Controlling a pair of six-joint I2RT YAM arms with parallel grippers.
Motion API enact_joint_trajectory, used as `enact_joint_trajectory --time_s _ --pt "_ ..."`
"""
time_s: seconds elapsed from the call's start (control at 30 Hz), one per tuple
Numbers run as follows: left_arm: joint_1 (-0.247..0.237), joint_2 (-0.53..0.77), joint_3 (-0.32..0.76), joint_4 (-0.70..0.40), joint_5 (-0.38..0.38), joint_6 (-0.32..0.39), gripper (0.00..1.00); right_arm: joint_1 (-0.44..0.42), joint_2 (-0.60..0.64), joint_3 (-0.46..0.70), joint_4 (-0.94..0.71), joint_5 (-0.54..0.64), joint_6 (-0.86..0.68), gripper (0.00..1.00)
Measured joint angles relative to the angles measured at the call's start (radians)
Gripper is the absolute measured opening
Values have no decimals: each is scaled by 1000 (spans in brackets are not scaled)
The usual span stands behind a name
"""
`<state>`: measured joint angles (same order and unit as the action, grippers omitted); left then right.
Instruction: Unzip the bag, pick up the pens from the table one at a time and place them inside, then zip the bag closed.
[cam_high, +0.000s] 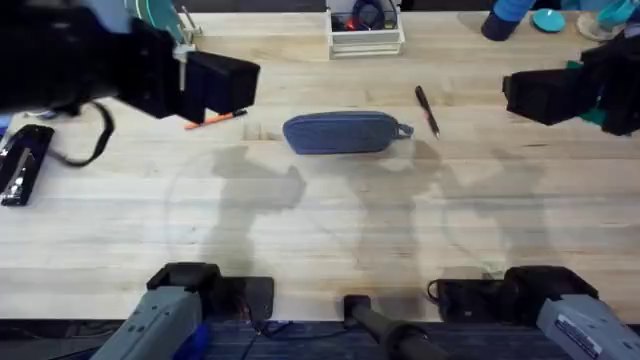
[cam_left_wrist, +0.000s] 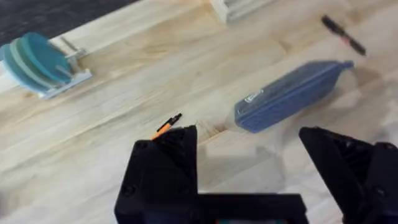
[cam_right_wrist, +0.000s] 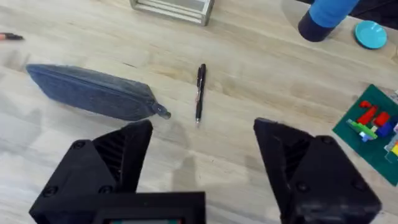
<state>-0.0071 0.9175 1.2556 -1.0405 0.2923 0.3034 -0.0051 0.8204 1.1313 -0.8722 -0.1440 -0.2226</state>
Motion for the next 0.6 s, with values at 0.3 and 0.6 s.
enact_joint_trajectory --time_s 0.3,0.6 --pt "0 140 0 -39 26 175 993 0 0 0 0 -3 -3 998" --pt "0 258 0 -144 42 417 993 0 0 0 0 -3 -3 998"
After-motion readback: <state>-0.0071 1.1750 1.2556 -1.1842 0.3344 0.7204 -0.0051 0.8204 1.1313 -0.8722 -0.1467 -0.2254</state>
